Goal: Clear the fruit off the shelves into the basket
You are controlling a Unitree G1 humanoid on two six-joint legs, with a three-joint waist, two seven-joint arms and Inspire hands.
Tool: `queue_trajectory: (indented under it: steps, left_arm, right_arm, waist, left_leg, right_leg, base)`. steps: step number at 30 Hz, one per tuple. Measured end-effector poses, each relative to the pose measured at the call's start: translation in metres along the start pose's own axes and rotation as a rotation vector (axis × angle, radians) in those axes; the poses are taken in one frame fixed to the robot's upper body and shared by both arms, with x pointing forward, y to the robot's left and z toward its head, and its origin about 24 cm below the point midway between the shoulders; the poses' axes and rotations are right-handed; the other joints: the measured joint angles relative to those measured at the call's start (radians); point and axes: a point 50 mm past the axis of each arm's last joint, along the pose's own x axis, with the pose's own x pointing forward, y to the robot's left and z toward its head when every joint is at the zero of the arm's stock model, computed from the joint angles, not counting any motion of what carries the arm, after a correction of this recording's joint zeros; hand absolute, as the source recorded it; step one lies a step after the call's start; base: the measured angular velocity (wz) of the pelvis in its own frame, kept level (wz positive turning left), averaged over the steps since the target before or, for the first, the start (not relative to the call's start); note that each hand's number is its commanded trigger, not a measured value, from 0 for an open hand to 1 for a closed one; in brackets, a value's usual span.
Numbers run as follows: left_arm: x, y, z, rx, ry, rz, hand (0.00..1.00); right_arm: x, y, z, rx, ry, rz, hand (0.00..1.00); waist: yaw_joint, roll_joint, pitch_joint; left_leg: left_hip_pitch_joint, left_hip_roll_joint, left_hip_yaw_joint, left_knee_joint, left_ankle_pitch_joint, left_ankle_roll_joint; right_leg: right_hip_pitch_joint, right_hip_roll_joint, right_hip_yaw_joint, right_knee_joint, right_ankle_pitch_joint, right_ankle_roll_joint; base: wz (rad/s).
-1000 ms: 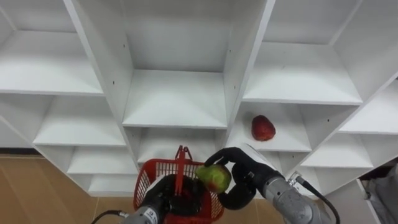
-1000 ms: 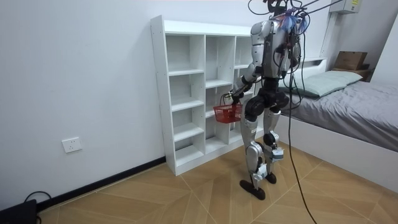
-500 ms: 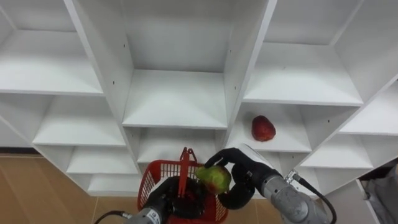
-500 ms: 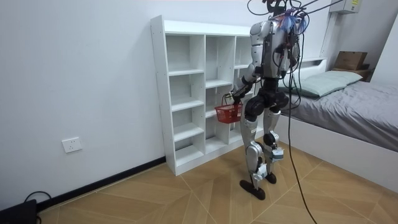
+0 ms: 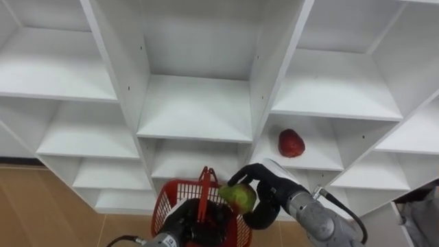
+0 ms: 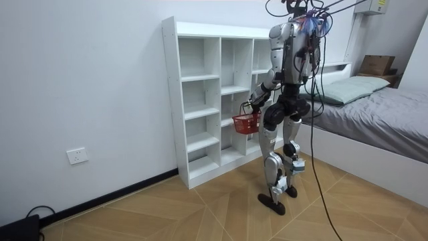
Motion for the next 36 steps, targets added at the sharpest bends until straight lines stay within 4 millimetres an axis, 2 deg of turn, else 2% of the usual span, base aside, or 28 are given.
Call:
queue_trajectory:
  steps: [2,3,4,5,6,7,13,19,36]
  left_arm:
    - [-0.0006,0.0001,-0.0012,0.001,0.004,-0.005,1.00]
    - [-0.0007,0.0003,-0.0013,0.001,0.004,-0.005,1.00]
    - [-0.0008,0.0004,-0.0013,0.002,0.004,-0.005,1.00]
    - [-0.0008,0.0005,-0.0014,0.002,0.004,-0.005,1.00]
    - [-0.0008,0.0005,-0.0015,0.002,0.005,-0.005,1.00]
    - [-0.0011,0.0008,-0.0019,0.002,0.006,-0.005,1.00]
    - [-0.0022,0.0003,-0.0045,0.000,0.013,-0.008,1.00]
    - [-0.0024,-0.0011,-0.0056,-0.001,0.018,-0.025,1.00]
    - [-0.0031,-0.0003,-0.0071,0.009,0.026,-0.025,1.00]
  right_arm:
    - [0.0003,0.0007,0.0007,-0.003,-0.002,0.004,1.00]
    - [0.0004,0.0010,0.0010,-0.005,-0.003,0.005,0.97]
    - [0.0005,0.0014,0.0012,-0.006,-0.004,0.007,0.58]
    - [0.0006,0.0017,0.0009,-0.008,-0.002,0.008,0.29]
    - [0.0006,0.0018,0.0006,-0.008,-0.001,0.008,0.08]
    - [0.0008,0.0022,-0.0002,-0.007,0.003,0.010,0.00]
    - [0.0015,0.0047,-0.0051,-0.003,0.024,0.016,0.00]
    - [0.0021,0.0036,-0.0038,-0.005,0.019,0.011,0.00]
    - [0.0021,0.0033,-0.0039,-0.006,0.019,0.010,0.00]
  waist:
    - [0.002,0.000,-0.0001]
    - [0.002,0.000,-0.0001]
    - [0.001,0.000,-0.0004]
    - [0.001,0.000,-0.0006]
    - [0.001,0.000,-0.0007]
    - [0.001,0.000,-0.0009]
    - [-0.002,-0.001,-0.0015]
    - [-0.001,-0.006,-0.0053]
    - [-0.001,-0.006,-0.0044]
  left_leg:
    - [0.000,0.000,-0.002,0.001,0.000,0.000]
    - [0.000,0.000,-0.003,0.001,0.000,0.000]
    - [0.000,0.000,-0.006,0.002,0.000,0.000]
    - [0.000,0.000,-0.008,0.002,0.000,0.000]
    - [0.000,0.000,-0.008,0.002,0.000,0.000]
    - [0.000,0.000,-0.009,0.003,0.000,0.000]
    - [0.000,-0.001,-0.023,0.011,0.000,0.000]
    - [-0.001,-0.002,-0.025,0.012,0.000,0.000]
    - [-0.002,-0.003,-0.030,0.014,0.000,0.000]
  right_leg:
    - [0.002,0.000,-0.005,-0.001,0.000,0.000]
    - [0.003,0.000,-0.005,-0.001,0.000,0.000]
    - [0.005,0.000,-0.006,-0.002,0.000,0.000]
    - [0.006,0.000,-0.006,-0.003,0.000,0.000]
    - [0.007,0.000,-0.006,-0.003,0.000,0.000]
    - [0.008,-0.001,-0.007,-0.003,0.000,0.000]
    - [0.019,-0.009,-0.023,-0.007,0.000,0.000]
    - [0.020,-0.008,-0.030,-0.007,0.000,0.000]
    - [0.023,-0.008,-0.032,-0.007,0.000,0.000]
  base:
    - [0.02]
    - [0.05]
    - [0.05]
    - [0.05]
    - [0.03]
    - [0.00]
    - [0.06]
    - [0.01]
    - [0.00]
